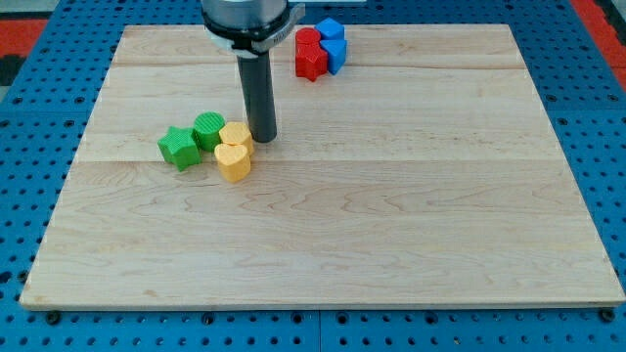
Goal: Slide the green star to the bottom right of the green circle
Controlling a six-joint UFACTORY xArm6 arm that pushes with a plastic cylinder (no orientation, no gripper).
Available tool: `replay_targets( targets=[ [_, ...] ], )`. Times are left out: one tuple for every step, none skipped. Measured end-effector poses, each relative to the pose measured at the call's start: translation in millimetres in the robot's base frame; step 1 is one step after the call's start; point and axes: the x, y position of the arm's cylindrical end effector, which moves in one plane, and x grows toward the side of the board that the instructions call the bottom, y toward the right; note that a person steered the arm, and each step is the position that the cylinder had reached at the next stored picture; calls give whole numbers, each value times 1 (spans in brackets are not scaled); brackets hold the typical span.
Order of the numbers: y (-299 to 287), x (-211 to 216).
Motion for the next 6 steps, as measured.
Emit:
replay_targets(
  targets=[
    [10,19],
    [-62,17],
    [-78,10],
    [-27,10],
    [-57,37],
    [-136,45]
  ],
)
